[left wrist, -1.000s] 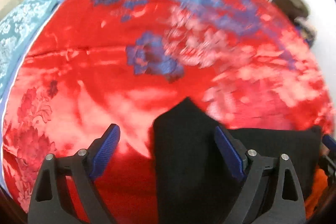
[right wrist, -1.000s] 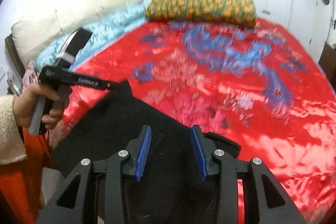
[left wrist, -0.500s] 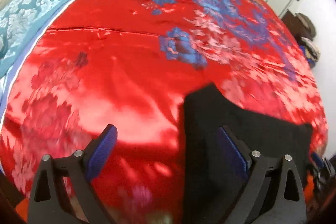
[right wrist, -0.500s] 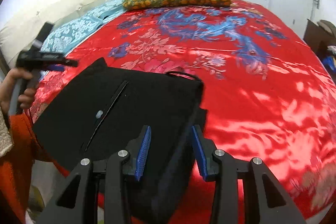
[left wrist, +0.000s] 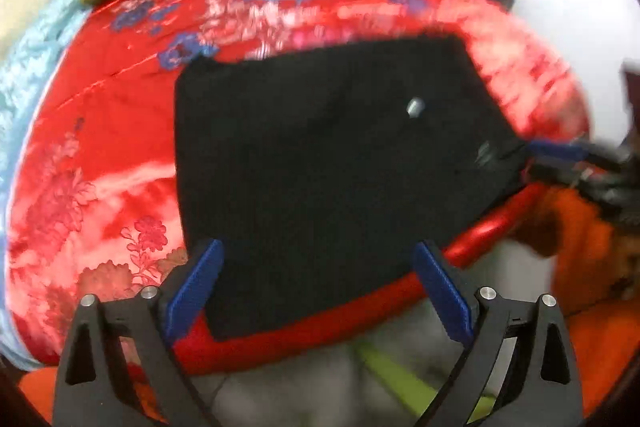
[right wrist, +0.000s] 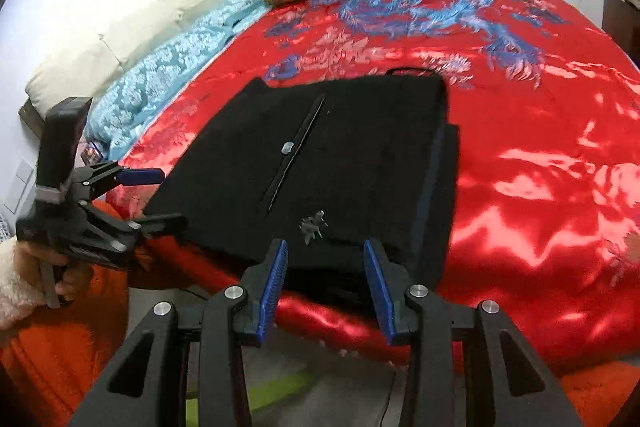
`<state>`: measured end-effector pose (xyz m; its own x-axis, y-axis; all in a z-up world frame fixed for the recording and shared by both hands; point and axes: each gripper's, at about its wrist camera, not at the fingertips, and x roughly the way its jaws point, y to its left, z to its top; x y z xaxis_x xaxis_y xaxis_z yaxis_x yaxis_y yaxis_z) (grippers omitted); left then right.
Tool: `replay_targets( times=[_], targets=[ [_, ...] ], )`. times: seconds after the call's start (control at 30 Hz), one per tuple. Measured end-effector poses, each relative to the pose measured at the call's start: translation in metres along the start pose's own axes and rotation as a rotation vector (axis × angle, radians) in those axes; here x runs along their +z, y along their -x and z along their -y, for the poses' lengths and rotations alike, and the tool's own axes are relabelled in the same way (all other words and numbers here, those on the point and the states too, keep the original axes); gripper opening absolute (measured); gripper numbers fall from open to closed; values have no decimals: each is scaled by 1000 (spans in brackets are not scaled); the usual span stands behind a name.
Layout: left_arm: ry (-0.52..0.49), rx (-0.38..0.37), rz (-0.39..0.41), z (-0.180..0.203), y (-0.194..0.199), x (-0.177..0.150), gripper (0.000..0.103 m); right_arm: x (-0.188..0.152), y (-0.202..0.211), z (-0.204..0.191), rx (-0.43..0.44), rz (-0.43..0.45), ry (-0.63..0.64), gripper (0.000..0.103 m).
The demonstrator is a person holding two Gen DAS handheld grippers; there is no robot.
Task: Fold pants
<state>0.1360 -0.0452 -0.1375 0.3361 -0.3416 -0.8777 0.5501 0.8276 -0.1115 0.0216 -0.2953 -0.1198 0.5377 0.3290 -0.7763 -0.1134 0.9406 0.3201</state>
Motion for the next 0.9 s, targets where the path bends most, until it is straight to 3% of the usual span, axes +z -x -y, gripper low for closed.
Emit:
replay_targets(
  times=[0.03,0.07,0.1,0.23,0.33,0.47,0.57,0.67,0.73,0.8,0.9],
  targets=[
    [19,-2,21,-8,6,3,97,-3,4,3,-8,13,-7,60],
    [43,1,41,-19,10,8,98,-7,10,10,-21,38,-33,79],
    [68,5,49,-29,10,11,99,-10,14,19,-29,60,-68,88],
    [270,-50,13,-90,-13,17,98,-9,15,51,40,102,-207,88],
    [423,-138,-9,-125,-34,10,98,-5,-5,69,95,64,-251,88],
    [474,-230,-19,-135,-56,0,98,5,-33,81,105,-5,-267,88],
    [493,-259,-18,-134,-65,-3,98,7,-49,89,177,-31,-309,89],
    [466,-301,-32,-128,-75,-2,98,10,-59,86,266,-39,-330,89],
    [427,-309,-45,-120,-77,1,96,10,-65,82,238,-55,-308,87],
    [365,-310,-55,-106,-78,6,57,14,-70,76,193,-66,-281,69],
    [306,-237,-21,-91,-63,10,35,17,-68,73,213,-63,-282,48]
  ],
)
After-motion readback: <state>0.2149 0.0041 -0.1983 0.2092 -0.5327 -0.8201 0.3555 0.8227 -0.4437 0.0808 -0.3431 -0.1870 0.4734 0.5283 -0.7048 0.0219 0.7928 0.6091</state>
